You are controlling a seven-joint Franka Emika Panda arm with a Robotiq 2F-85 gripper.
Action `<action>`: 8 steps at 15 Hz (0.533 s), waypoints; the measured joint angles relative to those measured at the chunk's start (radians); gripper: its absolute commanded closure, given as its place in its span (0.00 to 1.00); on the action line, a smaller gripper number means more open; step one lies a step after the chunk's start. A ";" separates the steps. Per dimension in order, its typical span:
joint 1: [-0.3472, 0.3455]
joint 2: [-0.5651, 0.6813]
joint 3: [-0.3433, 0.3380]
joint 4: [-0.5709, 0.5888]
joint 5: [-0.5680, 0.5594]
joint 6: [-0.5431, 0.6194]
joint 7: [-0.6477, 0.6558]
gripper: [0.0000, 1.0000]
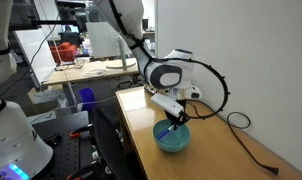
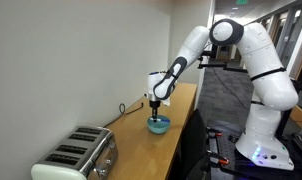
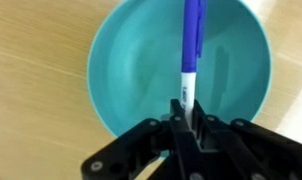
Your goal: Pick the marker from the bowl and put it on the table
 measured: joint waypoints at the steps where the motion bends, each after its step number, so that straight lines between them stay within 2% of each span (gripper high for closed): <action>1: 0.010 -0.037 0.000 -0.031 0.000 0.000 0.022 0.97; 5: 0.052 -0.165 0.031 -0.139 0.022 -0.004 0.058 0.97; 8: 0.092 -0.202 0.074 -0.165 0.059 -0.017 0.059 0.97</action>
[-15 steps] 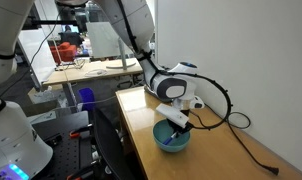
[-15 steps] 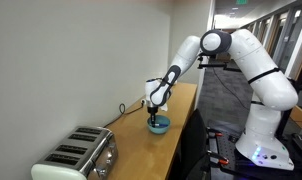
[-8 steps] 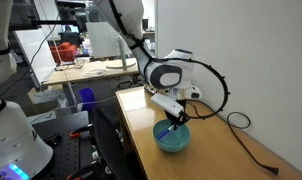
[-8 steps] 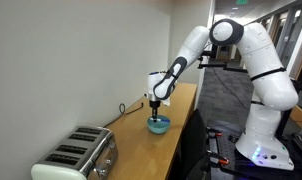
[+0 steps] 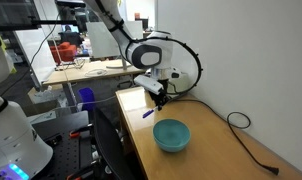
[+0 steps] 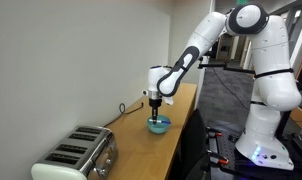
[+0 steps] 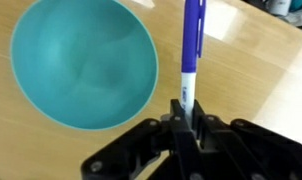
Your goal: Pick the marker from the bowl and put it on the table
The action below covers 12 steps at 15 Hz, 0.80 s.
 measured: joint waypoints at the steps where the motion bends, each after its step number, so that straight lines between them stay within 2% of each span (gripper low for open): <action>1: 0.015 0.001 0.009 0.001 0.013 0.000 0.007 0.97; 3: 0.043 0.010 0.015 0.014 0.036 0.004 0.055 0.97; 7: 0.077 0.060 -0.001 0.077 0.048 0.012 0.260 0.97; 8: 0.084 0.076 -0.010 0.096 0.051 0.012 0.309 0.62; 10: 0.094 0.107 -0.028 0.132 0.058 0.012 0.396 0.56; 12: 0.102 0.133 -0.042 0.165 0.073 0.012 0.465 0.41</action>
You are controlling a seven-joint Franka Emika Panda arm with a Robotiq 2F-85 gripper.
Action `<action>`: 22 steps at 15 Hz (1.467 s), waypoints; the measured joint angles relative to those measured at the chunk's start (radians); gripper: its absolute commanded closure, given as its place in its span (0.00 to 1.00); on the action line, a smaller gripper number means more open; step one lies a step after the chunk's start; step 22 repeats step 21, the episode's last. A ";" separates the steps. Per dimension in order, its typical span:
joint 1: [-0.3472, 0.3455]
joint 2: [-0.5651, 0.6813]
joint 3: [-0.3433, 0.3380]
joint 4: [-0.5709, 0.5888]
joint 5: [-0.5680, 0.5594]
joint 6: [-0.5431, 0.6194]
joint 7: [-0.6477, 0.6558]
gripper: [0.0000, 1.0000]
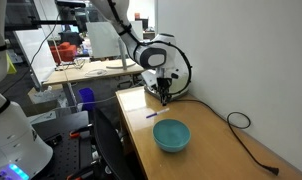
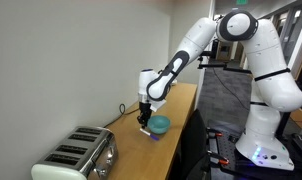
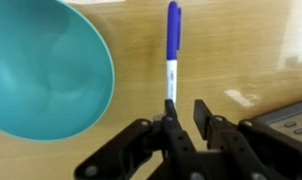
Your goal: Pick the marker from the bowl and put it on the table
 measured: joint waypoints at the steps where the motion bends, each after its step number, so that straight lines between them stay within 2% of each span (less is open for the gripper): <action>1: 0.001 0.008 -0.003 0.014 0.009 0.000 0.030 0.32; 5: 0.004 0.005 -0.010 0.040 0.048 -0.001 0.102 0.04; 6: 0.008 -0.005 -0.015 0.040 0.048 -0.013 0.114 0.00; 12: 0.047 -0.144 -0.051 -0.025 -0.002 -0.127 0.125 0.00; 17: 0.052 -0.240 -0.051 -0.106 -0.024 -0.139 0.125 0.00; 22: 0.054 -0.273 -0.047 -0.146 -0.040 -0.141 0.124 0.00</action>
